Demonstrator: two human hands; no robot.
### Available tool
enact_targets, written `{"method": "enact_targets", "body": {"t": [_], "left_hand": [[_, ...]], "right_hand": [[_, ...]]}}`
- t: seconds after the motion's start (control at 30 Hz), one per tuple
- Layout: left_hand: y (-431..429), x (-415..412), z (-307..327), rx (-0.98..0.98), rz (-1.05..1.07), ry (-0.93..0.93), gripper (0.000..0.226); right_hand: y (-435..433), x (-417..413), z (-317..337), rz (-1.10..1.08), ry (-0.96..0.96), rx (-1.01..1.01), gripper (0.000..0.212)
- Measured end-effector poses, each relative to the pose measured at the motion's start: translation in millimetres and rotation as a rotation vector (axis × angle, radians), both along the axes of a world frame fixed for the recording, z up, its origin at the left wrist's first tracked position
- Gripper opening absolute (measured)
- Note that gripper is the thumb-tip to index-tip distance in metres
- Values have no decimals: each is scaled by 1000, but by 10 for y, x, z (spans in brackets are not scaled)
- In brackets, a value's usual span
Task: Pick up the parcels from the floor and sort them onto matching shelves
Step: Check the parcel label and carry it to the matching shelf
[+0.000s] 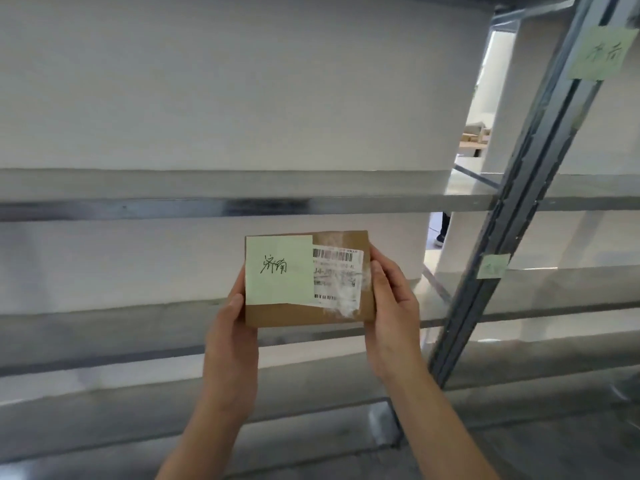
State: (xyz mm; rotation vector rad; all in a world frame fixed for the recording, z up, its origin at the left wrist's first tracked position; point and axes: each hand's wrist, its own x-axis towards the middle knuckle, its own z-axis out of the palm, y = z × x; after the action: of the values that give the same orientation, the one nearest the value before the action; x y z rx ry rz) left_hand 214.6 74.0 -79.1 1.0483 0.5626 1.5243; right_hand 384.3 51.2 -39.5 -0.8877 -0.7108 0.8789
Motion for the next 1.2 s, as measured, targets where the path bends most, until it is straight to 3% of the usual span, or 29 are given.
{"method": "enact_targets", "body": {"t": [0.43, 0.8, 1.2], "left_hand": [[-285, -1432, 70, -19, 551, 41, 51], [-224, -1779, 190, -70, 851, 84, 53], [-501, -2315, -42, -182, 1175, 63, 51]], "right_hand": [[593, -1502, 39, 543, -12, 12, 29], [1222, -2163, 103, 861, -16, 50, 28], [1270, -3173, -158, 1184, -13, -22, 28]]}}
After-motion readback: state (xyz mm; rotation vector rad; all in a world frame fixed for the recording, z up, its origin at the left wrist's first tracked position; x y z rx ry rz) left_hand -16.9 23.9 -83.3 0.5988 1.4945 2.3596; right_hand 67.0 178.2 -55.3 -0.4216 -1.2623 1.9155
